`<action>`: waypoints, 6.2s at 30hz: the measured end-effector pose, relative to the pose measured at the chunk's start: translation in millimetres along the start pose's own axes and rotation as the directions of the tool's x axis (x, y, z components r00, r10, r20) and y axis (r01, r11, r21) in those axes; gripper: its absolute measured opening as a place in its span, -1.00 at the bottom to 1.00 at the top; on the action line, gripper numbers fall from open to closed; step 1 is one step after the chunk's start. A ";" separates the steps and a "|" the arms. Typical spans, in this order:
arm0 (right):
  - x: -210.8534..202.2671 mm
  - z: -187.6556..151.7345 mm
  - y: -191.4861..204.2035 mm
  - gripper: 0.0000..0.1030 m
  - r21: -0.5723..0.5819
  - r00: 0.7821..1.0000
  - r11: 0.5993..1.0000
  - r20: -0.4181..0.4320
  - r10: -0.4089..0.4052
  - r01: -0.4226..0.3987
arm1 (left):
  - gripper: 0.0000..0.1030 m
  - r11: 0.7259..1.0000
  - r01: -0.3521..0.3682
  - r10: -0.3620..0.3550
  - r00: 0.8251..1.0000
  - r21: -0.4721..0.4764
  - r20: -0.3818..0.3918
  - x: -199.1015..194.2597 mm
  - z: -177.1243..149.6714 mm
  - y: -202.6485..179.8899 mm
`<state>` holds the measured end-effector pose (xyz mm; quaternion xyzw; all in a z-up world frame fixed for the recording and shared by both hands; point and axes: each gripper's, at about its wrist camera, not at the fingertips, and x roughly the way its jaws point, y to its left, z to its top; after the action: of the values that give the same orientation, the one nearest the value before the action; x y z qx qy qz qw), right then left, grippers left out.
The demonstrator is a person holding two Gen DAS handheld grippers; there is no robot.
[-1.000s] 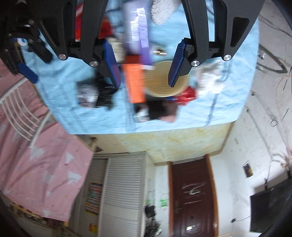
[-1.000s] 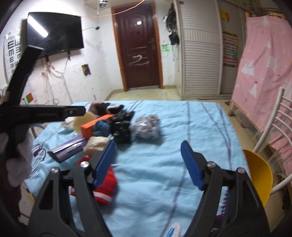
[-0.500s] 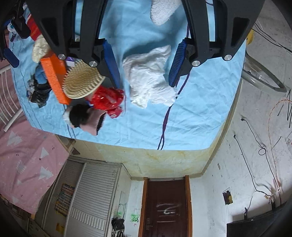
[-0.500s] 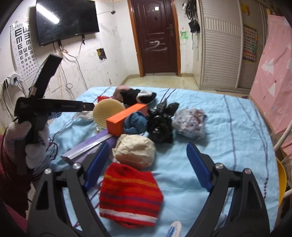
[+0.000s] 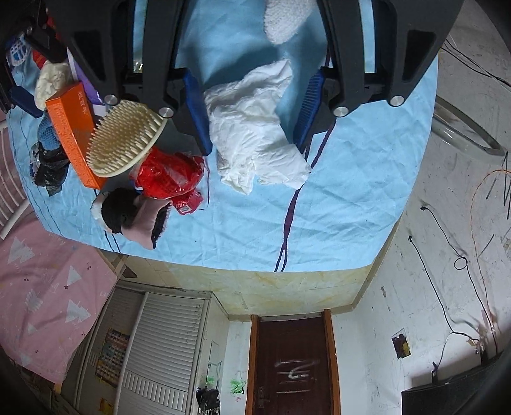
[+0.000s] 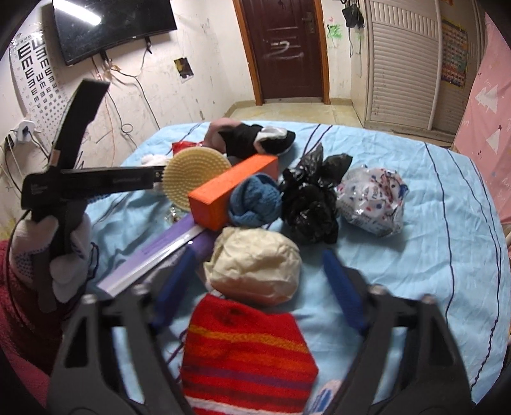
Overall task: Collect trash
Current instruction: 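Grasp the beige crumpled paper with the right tool while the left tool grasps the white tissue, then carry both items over the yellow bucket and open both tools to drop them, then grasp the red striped knit hat with the right tool while the left tool grasps the purple toothpaste box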
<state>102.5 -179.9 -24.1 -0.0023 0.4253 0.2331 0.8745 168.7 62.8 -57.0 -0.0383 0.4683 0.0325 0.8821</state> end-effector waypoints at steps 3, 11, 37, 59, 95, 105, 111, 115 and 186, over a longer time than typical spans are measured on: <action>0.6 -0.5 0.0 0.05 -0.004 1.000 1.000 -0.002 0.007 -0.007 | -0.56 1.000 -0.003 0.003 1.000 -0.001 0.010 -4.2 -2.6 -2.6; -19.1 -2.2 7.1 0.04 -0.033 0.997 0.999 0.079 0.014 -0.011 | -0.67 0.998 -0.058 0.058 0.995 -0.002 0.078 -38.2 -9.9 -3.6; -120.7 -17.6 -58.7 0.04 0.090 0.943 0.996 0.330 -0.049 0.020 | -0.67 0.988 0.068 -0.105 0.954 0.137 0.281 -163.7 -9.4 -122.1; -162.7 -68.7 -183.6 0.04 0.305 0.864 0.920 0.360 -0.351 0.247 | -0.67 0.905 0.302 -0.372 0.903 0.299 0.215 -158.1 -10.9 -275.8; -147.7 -124.2 -316.8 0.65 0.522 0.772 0.771 0.294 -0.563 0.364 | -0.43 0.792 0.418 -0.422 0.902 0.445 -0.097 -45.9 -25.5 -488.1; -160.3 -121.9 -311.1 0.67 0.529 0.774 0.775 0.306 -0.554 0.346 | -0.04 0.791 0.423 -0.428 0.899 0.443 -0.094 -56.4 -27.7 -482.7; -174.5 -116.0 -297.1 0.75 0.518 0.771 0.791 0.339 -0.540 0.327 | -0.03 0.798 0.423 -0.436 0.897 0.430 -0.073 -74.7 -30.6 -461.5; -180.9 -112.2 -284.2 0.76 0.504 0.769 0.800 0.353 -0.533 0.324 | -0.03 0.803 0.422 -0.441 0.896 0.421 -0.057 -89.1 -35.6 -443.3; -60.9 -61.7 -14.9 0.85 -0.071 0.993 0.997 0.116 0.017 -0.009 | -0.79 0.942 0.335 -0.335 0.937 -0.013 -0.098 -58.6 -89.6 -104.8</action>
<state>30.5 -230.3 -20.9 -0.0168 0.3648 0.2536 0.8957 71.9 -51.6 -54.6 -0.1174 0.4981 -0.1209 0.8506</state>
